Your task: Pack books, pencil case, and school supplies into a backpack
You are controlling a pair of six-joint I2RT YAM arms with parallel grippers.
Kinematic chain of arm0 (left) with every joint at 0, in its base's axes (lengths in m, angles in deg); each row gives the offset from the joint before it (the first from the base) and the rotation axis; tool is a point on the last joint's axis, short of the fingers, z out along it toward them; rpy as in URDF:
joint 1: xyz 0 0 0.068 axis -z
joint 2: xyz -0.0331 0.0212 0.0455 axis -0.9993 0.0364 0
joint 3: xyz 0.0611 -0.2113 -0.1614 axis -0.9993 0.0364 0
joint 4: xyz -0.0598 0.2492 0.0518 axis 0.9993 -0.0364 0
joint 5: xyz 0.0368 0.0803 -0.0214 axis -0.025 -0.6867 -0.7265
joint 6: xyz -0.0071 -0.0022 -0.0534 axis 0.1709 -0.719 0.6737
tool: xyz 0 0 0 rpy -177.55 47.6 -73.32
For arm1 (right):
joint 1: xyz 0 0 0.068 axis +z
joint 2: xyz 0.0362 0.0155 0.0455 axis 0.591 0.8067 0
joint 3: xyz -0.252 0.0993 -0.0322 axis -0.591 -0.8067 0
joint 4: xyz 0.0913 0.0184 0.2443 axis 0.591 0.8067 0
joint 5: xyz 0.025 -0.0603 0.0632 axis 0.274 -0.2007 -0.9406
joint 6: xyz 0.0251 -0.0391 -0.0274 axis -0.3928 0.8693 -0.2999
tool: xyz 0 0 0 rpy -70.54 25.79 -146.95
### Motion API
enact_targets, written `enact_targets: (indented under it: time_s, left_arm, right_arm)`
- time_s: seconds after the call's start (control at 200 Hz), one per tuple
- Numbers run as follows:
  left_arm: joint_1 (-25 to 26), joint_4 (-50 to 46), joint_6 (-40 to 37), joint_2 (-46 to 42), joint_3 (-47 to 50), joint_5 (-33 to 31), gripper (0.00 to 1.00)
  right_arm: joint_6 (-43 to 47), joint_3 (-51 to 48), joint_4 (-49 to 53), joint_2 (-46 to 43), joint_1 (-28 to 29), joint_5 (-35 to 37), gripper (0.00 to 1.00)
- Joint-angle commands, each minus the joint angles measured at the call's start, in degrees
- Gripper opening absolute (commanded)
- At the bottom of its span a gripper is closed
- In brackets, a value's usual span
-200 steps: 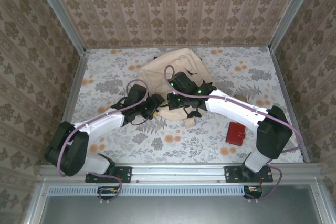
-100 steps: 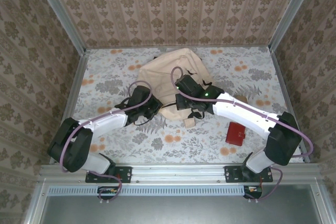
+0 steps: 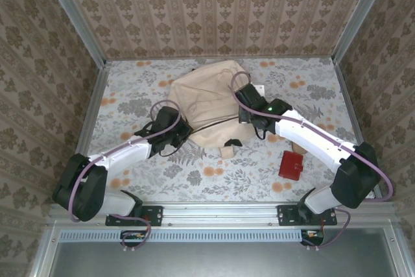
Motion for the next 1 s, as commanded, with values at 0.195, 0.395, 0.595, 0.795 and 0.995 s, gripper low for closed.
enact_targets:
  time_s: [0.195, 0.395, 0.595, 0.795, 0.995]
  left_arm:
    - [-11.0, -13.7, -14.2, -3.4, -2.8, -0.4, 0.0]
    - [-16.5, -24.6, -23.3, -4.4, -8.3, 0.0, 0.34]
    - [-16.8, -33.4, -23.9, -13.2, -6.9, -2.0, 0.6]
    - [-15.6, -28.8, -16.0, -20.1, -1.7, 5.7, 0.68]
    - [-10.8, -21.7, -6.1, -21.0, 1.4, 6.9, 0.72]
  right_arm:
    - [4.4, -2.5, -8.4, -0.4, -2.0, -18.6, 0.0]
    - [2.1, -2.9, -14.6, 3.3, 2.9, -29.6, 0.0]
    - [-2.4, -0.4, -23.3, 10.3, 7.2, -37.7, 0.0]
    - [-3.8, 5.9, -26.1, 16.5, 9.6, -40.8, 0.0]
    - [-5.7, 8.1, -29.3, 18.4, 10.4, -41.9, 0.0]
